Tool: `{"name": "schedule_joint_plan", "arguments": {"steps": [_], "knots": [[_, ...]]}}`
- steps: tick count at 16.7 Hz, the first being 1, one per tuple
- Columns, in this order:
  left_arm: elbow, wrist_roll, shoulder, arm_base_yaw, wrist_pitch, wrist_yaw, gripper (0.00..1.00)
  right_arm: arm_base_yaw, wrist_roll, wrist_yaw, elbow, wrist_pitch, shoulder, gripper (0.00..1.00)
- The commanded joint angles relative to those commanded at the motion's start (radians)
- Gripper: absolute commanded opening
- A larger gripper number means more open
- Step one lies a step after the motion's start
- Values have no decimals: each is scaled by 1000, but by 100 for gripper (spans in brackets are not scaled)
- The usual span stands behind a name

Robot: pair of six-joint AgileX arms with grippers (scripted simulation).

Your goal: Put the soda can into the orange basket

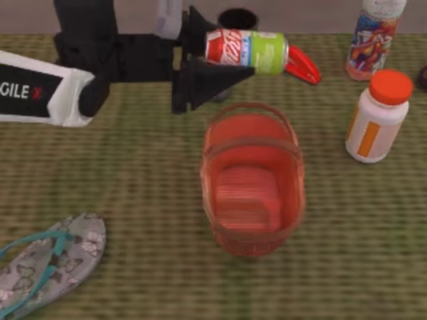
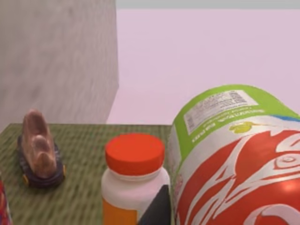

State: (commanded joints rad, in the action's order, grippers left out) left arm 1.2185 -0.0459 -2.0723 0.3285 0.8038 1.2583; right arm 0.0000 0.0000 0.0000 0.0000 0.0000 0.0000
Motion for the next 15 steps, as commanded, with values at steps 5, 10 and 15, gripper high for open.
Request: {"name": "schedule_joint_plan", "arguments": {"steps": [5,10,15], "knots": [[-45,4,-158,-13,226,2,0,0,0,0,0,0,0,100],[-67,6,-220,-18,300,1,0,0,0,0,0,0,0,100],[-67,6,-220,-18,300,1,23,0,0,0,0,0,0,100]]}}
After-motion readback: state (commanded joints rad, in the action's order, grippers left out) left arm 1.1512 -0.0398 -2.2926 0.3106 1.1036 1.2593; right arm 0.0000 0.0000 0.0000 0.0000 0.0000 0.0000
